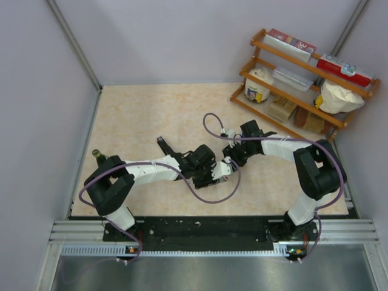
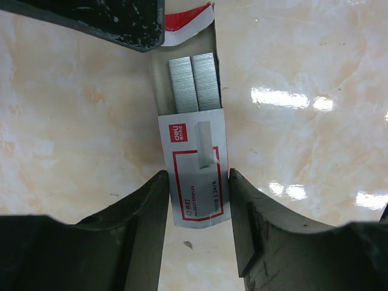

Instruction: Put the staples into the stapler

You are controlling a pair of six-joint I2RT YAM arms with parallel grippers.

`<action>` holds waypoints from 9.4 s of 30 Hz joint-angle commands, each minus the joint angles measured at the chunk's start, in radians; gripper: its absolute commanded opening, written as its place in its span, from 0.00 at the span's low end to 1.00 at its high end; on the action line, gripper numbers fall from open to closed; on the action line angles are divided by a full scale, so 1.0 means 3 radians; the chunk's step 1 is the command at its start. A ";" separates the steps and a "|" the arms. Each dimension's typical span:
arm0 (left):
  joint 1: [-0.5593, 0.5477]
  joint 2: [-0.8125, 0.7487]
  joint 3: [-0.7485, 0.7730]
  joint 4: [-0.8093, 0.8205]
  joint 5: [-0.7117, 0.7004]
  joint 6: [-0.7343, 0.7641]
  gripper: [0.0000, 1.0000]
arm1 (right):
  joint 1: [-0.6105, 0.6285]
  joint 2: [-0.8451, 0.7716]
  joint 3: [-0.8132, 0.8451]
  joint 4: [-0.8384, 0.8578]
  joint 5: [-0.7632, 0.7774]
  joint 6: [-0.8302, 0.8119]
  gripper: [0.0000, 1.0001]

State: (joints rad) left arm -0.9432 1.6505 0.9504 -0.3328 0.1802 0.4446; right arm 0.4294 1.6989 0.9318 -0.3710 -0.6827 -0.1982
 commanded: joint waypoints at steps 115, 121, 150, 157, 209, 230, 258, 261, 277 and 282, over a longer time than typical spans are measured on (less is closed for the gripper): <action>0.1118 -0.1681 -0.0202 -0.0721 0.0335 -0.0014 0.99 | 0.0563 -0.0856 0.0131 -0.0492 0.0496 -0.2038 0.57; 0.1267 -0.1978 -0.0350 -0.0783 0.0289 -0.0101 0.99 | 0.0660 -0.0760 0.0105 -0.0594 0.0420 -0.2382 0.57; 0.1651 -0.2571 -0.0622 -0.1478 0.1219 0.0798 0.99 | 0.0568 -0.0611 0.0079 -0.0190 0.0046 -0.1682 0.54; 0.1651 -0.2475 -0.0617 -0.1447 0.1195 0.0784 0.99 | 0.0497 -0.0539 0.0269 -0.0185 0.0036 -0.1313 0.55; 0.2530 -0.2081 -0.0550 -0.0849 0.0693 0.0006 0.99 | 0.1166 -0.0458 -0.0248 -0.0139 0.0767 -0.2546 0.37; 0.2530 -0.2086 -0.0566 -0.0849 0.0703 0.0006 0.99 | 0.1269 -0.0396 -0.0227 -0.0103 0.0874 -0.2515 0.39; 0.2546 -0.2060 -0.0576 -0.0844 0.0713 0.0016 0.99 | 0.1350 -0.0325 -0.0140 -0.0057 0.1038 -0.2356 0.27; 0.2551 -0.2055 -0.0576 -0.0844 0.0724 0.0016 0.99 | 0.1345 -0.0340 -0.0145 -0.0072 0.1094 -0.2361 0.27; 0.2551 -0.2045 -0.0571 -0.0859 0.0764 0.0026 0.99 | 0.1100 -0.0468 -0.0089 -0.0507 0.1069 -0.2464 0.25; 0.2556 -0.2045 -0.0571 -0.0859 0.0764 0.0026 0.99 | 0.1074 -0.0595 -0.0064 -0.0558 0.0967 -0.2464 0.25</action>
State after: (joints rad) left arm -0.1841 1.0370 0.7654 -0.6270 0.3874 0.4538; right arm 0.7601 1.5803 0.8715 -0.4961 -0.3588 -0.9245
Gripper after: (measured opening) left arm 0.987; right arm 0.285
